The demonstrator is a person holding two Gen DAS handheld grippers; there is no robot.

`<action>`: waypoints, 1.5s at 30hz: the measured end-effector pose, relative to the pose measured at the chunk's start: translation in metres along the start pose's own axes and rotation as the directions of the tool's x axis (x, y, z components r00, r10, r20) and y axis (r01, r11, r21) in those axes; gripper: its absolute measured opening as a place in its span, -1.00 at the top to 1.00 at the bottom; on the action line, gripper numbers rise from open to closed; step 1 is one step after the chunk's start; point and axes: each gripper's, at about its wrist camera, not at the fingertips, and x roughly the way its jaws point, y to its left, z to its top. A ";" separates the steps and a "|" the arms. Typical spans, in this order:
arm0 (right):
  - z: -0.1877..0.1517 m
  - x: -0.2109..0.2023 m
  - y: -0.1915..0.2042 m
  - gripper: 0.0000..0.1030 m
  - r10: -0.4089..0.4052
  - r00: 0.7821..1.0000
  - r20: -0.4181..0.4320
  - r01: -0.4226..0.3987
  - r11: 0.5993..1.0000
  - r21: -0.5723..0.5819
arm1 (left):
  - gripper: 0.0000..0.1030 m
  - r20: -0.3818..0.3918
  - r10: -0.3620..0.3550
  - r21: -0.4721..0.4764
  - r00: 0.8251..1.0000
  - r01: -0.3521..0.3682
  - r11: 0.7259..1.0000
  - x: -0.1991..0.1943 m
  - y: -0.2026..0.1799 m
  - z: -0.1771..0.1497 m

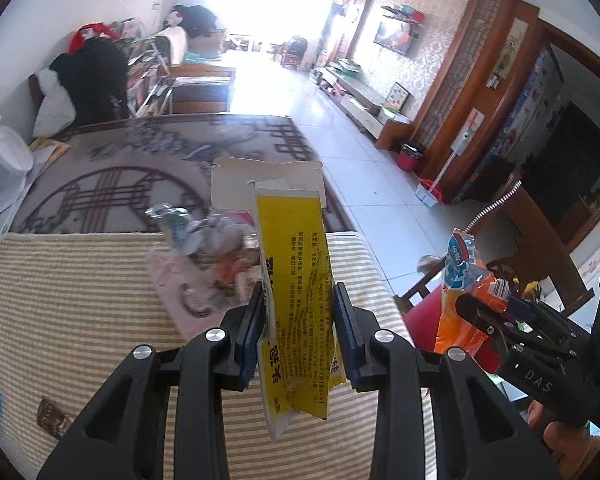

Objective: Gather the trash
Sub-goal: 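Lift and carry the yellow sachet and orange bag in both grippers to the red bin, then open both grippers to drop the sachet and orange bag into the red bin, then move both open grippers back over the table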

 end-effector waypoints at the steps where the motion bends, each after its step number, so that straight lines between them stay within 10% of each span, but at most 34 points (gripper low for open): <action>1: -0.001 -0.002 -0.009 -0.07 -0.008 1.000 0.003 0.008 1.000 0.012 | 0.40 -0.002 -0.004 0.007 1.000 0.004 1.000 0.001 -0.006 0.001; 16: -0.021 -0.014 -0.168 -0.07 -0.221 0.974 -0.044 0.225 0.945 0.238 | 0.40 -0.116 -0.172 0.178 0.978 0.191 0.965 0.044 -0.129 -0.002; 20: -0.028 -0.010 -0.196 -0.72 -0.272 0.960 -0.072 0.281 0.919 0.276 | 0.40 -0.180 -0.227 0.208 0.957 0.262 0.942 0.063 -0.158 -0.003; 28: -0.058 -0.041 -0.234 -0.79 -0.340 0.938 -0.069 0.337 0.846 0.412 | 0.37 -0.290 -0.341 0.299 0.894 0.423 0.855 0.097 -0.233 -0.009; 29: -0.061 -0.045 -0.238 -0.79 -0.347 0.935 -0.073 0.344 0.837 0.426 | 0.33 -0.294 -0.348 0.313 0.890 0.434 0.845 0.100 -0.242 -0.010; 31: -0.067 -0.053 -0.245 -0.79 -0.368 0.926 -0.081 0.364 0.819 0.444 | -0.42 -0.302 -0.355 0.331 0.885 0.446 0.831 0.106 -0.258 -0.012; 34: -0.071 -0.062 -0.249 -0.79 -0.386 0.919 -0.078 0.377 0.803 0.461 | -0.48 -0.294 -0.376 0.328 0.879 0.462 0.824 0.106 -0.265 -0.012; 39: -0.065 -0.062 -0.243 -0.79 -0.376 0.926 -0.046 0.351 0.806 0.477 | -0.48 -0.266 -0.344 0.361 0.901 0.424 0.831 0.096 -0.247 -0.011; 45: -0.041 -0.040 -0.209 -0.79 -0.313 0.949 -0.017 0.293 0.867 0.402 | -0.49 -0.199 -0.252 0.270 0.947 0.300 0.915 0.089 -0.177 -0.001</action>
